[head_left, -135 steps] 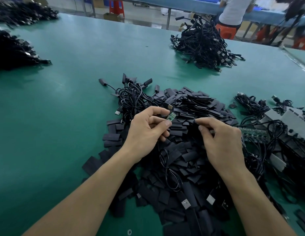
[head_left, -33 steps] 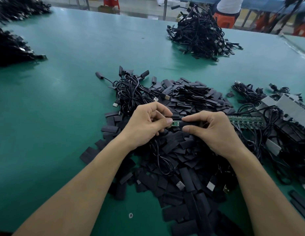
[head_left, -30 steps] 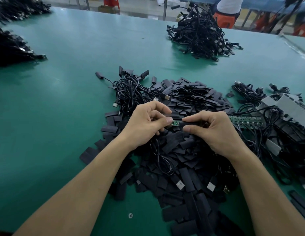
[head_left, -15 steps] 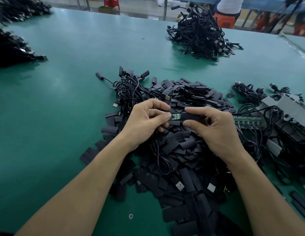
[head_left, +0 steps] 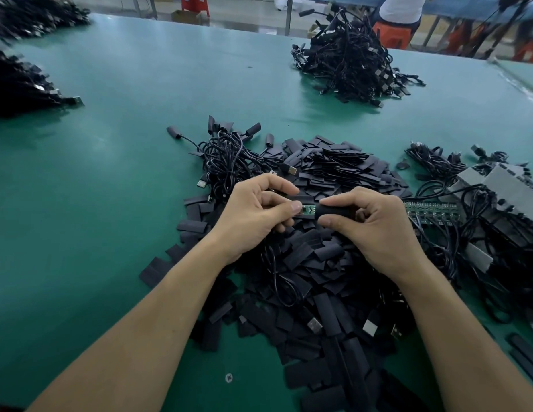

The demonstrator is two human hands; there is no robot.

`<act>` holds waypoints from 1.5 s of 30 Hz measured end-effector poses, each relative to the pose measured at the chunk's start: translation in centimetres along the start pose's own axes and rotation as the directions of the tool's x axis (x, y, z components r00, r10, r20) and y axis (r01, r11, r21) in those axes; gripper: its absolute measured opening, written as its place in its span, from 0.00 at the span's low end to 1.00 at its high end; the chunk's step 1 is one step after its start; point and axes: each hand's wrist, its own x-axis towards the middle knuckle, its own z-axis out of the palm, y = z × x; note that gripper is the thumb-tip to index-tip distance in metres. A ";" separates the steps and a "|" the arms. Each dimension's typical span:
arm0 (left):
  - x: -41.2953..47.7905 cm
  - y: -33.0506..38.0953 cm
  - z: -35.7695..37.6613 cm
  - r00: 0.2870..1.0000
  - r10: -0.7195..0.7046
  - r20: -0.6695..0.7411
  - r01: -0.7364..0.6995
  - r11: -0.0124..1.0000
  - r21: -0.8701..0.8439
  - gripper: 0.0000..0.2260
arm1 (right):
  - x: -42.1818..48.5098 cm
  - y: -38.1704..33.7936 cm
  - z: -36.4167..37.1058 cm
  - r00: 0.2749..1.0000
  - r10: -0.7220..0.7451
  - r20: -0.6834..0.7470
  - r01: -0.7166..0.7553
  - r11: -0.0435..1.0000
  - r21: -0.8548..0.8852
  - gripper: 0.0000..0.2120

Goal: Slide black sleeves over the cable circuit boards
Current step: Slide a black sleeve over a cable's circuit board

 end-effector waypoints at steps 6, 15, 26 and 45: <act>-0.3 0.1 0.1 0.998 0.011 0.068 -0.015 0.998 0.065 0.07 | -0.2 -0.1 0.5 0.997 -0.027 0.069 0.031 0.997 -0.070 0.12; -0.2 0.1 0.2 1.000 0.007 0.006 -0.007 0.999 0.051 0.02 | 0.0 -0.1 0.4 0.990 -0.116 -0.084 0.103 0.983 -0.149 0.11; -0.2 0.0 0.3 0.999 0.011 0.042 -0.013 0.999 0.047 0.05 | -0.2 -0.3 0.5 0.997 -0.077 0.011 0.077 0.982 -0.170 0.13; -0.2 -0.1 0.1 1.000 -0.011 0.014 0.011 1.000 -0.014 0.11 | -0.1 0.2 0.6 0.979 -0.198 0.038 0.201 0.943 -0.264 0.11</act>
